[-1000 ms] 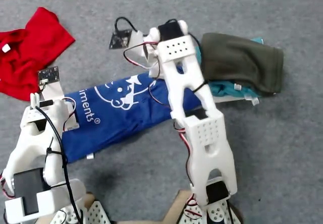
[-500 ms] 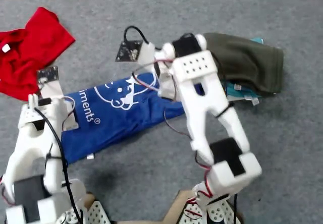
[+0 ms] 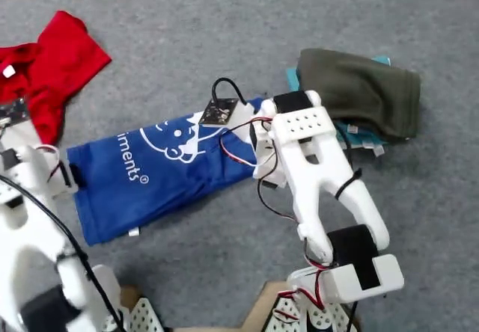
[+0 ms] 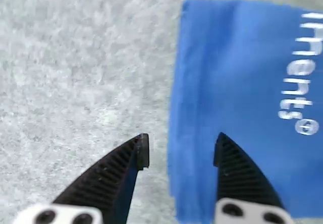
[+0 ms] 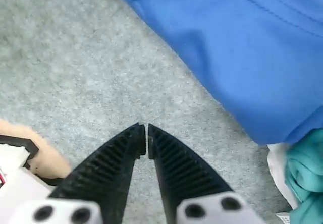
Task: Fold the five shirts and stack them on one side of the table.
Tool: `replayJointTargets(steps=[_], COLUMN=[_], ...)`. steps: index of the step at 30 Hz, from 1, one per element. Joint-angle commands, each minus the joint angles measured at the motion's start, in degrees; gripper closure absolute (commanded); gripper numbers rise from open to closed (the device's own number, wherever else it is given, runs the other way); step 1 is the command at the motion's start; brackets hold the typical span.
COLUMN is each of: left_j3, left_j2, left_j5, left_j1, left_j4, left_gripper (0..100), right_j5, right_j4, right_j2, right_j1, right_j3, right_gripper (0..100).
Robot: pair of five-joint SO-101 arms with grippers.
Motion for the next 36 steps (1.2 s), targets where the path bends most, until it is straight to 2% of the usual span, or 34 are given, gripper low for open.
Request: replayJointTargets(steps=[1, 4, 7, 11, 14, 18, 24, 29, 33, 36], left_j3=[-2.3, -4.6, -8.7, -13.0, -16.2, -17.5, -18.5, -24.2, -30.9, -33.7], left_j2=[7.7, 16.6, 25.1, 33.9, 36.7, 36.7, 36.3, 32.4, 27.3, 23.9], left_j5=[-0.3, 4.0, 8.0, 8.5, 8.4, 8.4, 6.4, 0.7, -2.5, -4.0], left_j1=[1.2, 4.5, 3.8, 1.5, 1.0, 1.3, 0.0, -4.3, -9.2, -9.7], left_j4=[-2.5, -4.2, -4.2, -3.7, -0.1, 0.7, 2.3, 8.9, 14.2, 17.1], left_gripper=[77, 76, 76, 77, 79, 97, 97, 97, 97, 97], right_j5=[-0.7, -0.7, -2.3, -4.3, -4.3, -4.3, -4.3, -4.2, -4.0, -3.5], right_j4=[-1.4, -1.0, -1.0, -0.9, -0.9, -0.9, -0.9, -0.9, -1.4, -3.2], right_j2=[-2.8, -2.8, -2.8, -2.7, -2.7, -2.8, -2.8, -2.8, -2.5, -2.2], right_j1=[-0.2, -2.7, -5.5, -7.4, -7.5, -7.2, -6.9, -6.8, -3.9, -2.3], right_j3=[-0.5, -1.5, -2.4, -3.6, -3.6, -3.6, -6.2, -12.1, -19.7, -23.5], right_gripper=[98.4, 98.4, 98.4, 98.4, 98.4, 98.4, 98.4, 98.4, 98.4, 98.4])
